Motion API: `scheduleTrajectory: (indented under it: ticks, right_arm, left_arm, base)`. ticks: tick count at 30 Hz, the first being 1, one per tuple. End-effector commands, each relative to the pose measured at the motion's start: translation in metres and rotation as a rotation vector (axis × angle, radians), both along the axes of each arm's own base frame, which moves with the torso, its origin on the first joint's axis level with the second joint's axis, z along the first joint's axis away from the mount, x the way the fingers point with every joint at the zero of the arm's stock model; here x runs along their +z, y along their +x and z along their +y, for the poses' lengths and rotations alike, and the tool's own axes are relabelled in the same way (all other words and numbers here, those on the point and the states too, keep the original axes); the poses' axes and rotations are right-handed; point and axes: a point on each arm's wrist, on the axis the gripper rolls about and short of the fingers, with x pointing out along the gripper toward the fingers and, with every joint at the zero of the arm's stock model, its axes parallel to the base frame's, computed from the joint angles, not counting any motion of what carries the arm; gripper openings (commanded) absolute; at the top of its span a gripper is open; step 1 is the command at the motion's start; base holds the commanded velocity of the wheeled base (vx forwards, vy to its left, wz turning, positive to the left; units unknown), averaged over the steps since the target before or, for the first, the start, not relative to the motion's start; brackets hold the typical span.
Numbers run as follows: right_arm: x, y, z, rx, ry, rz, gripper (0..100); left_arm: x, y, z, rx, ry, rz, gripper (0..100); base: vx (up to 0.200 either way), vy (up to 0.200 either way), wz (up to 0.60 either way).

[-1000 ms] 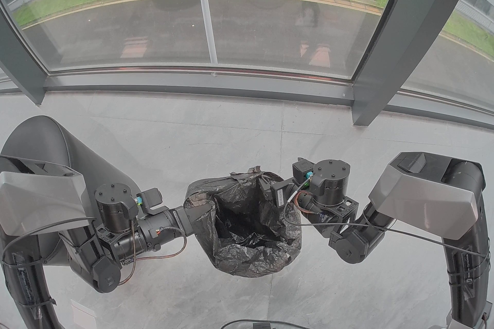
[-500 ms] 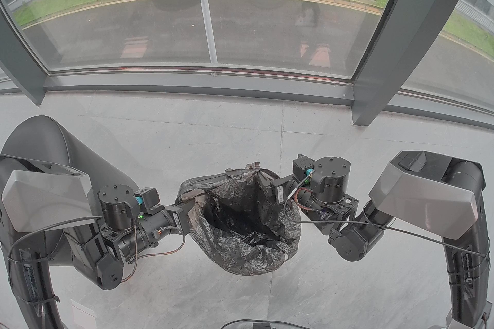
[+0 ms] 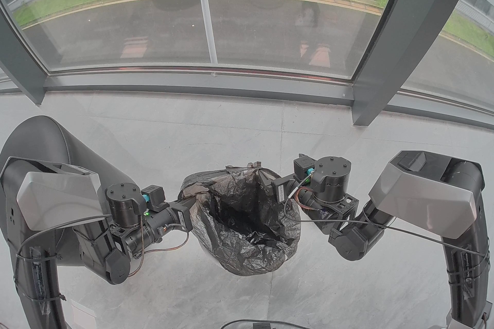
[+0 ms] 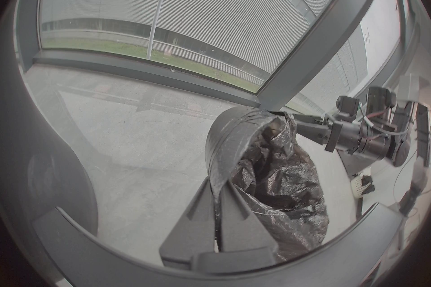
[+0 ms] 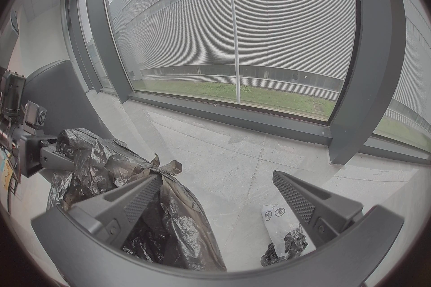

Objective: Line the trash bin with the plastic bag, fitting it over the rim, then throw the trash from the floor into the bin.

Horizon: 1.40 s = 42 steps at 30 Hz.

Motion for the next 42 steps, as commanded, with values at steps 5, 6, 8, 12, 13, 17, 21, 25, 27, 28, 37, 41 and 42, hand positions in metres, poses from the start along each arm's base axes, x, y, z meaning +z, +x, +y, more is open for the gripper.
scheduleTrajectory:
  ticks: [5, 6, 8, 12, 13, 17, 21, 25, 27, 28, 37, 41, 42]
  right_arm:
    - [-0.007, 0.003, 0.002, 0.000, -0.003, 0.004, 100]
    - [-0.006, 0.004, 0.002, 0.000, -0.001, 0.002, 100]
    - [-0.005, 0.006, 0.003, 0.000, 0.002, -0.003, 100]
    - [-0.007, 0.008, 0.003, -0.004, 0.003, -0.005, 100]
    - [-0.007, 0.008, 0.003, -0.004, 0.003, -0.005, 100]
    - [-0.009, 0.010, 0.003, -0.007, 0.003, -0.005, 100]
    - [-0.011, 0.014, 0.001, -0.015, 0.004, -0.006, 100]
    - [-0.012, 0.014, 0.001, -0.016, 0.000, -0.004, 100]
    - [-0.012, 0.015, 0.000, -0.018, 0.000, -0.004, 100]
    - [-0.013, 0.015, 0.000, -0.018, 0.000, -0.003, 100]
    - [-0.014, 0.016, -0.002, -0.022, -0.002, 0.000, 100]
    - [-0.013, 0.016, -0.002, -0.022, -0.001, -0.001, 100]
    - [-0.013, 0.016, -0.002, -0.024, -0.001, -0.001, 100]
  left_arm:
    - [-0.013, 0.008, 0.003, 0.025, 0.082, -0.022, 0]
    - [-0.013, 0.009, 0.003, 0.025, 0.088, -0.025, 0]
    - [-0.015, 0.011, 0.003, 0.023, 0.105, -0.035, 0]
    - [-0.018, 0.014, 0.005, 0.029, 0.107, -0.033, 0]
    - [-0.019, 0.014, 0.004, 0.029, 0.107, -0.032, 0]
    - [-0.022, 0.018, 0.005, 0.033, 0.107, -0.033, 0]
    - [-0.029, 0.018, 0.005, 0.033, 0.110, -0.019, 0]
    - [-0.032, 0.020, 0.004, 0.033, 0.104, -0.020, 0]
    - [-0.034, 0.020, 0.004, 0.033, 0.104, -0.018, 0]
    - [-0.034, 0.020, 0.004, 0.034, 0.101, -0.020, 0]
    - [-0.035, 0.022, 0.005, 0.079, 0.099, -0.021, 0]
    - [-0.032, 0.022, 0.004, 0.090, 0.098, -0.030, 0]
    - [-0.031, 0.022, 0.005, 0.101, 0.100, -0.035, 0]
  base:
    - [0.000, 0.000, 0.00]
    - [0.000, 0.000, 0.00]
    - [0.000, 0.000, 0.00]
    - [0.000, 0.000, 0.00]
    - [0.000, 0.000, 0.00]
    - [0.000, 0.000, 0.00]
    - [0.000, 0.000, 0.00]
    - [0.000, 0.000, 0.00]
    - [0.000, 0.000, 0.00]
    - [0.000, 0.000, 0.00]
    - [0.000, 0.000, 0.00]
    - [0.000, 0.000, 0.00]
    - [0.000, 0.000, 0.00]
